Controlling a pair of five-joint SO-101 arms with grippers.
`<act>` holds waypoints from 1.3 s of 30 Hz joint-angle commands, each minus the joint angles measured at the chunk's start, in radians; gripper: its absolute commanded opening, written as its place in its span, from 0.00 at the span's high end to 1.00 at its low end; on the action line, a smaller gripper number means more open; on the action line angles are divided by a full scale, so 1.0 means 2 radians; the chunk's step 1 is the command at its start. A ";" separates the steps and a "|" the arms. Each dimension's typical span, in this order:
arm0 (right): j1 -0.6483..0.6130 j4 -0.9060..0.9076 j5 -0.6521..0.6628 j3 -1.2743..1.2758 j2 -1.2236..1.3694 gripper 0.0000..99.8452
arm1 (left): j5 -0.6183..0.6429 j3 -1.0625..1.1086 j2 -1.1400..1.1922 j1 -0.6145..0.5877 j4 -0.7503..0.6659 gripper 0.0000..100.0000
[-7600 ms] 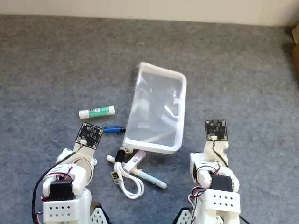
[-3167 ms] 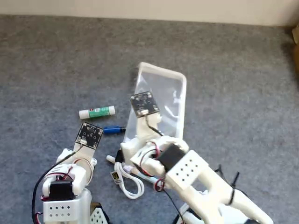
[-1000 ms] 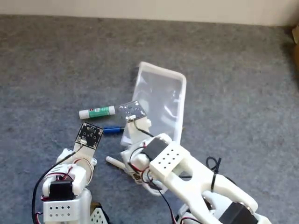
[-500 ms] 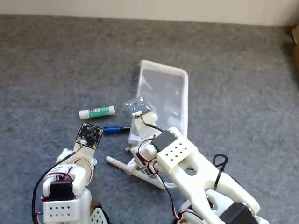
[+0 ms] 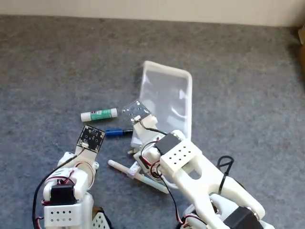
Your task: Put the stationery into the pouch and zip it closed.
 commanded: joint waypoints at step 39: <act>0.051 0.000 0.048 -0.018 -0.188 1.00 | 0.002 -0.027 -0.009 -0.004 -0.105 0.91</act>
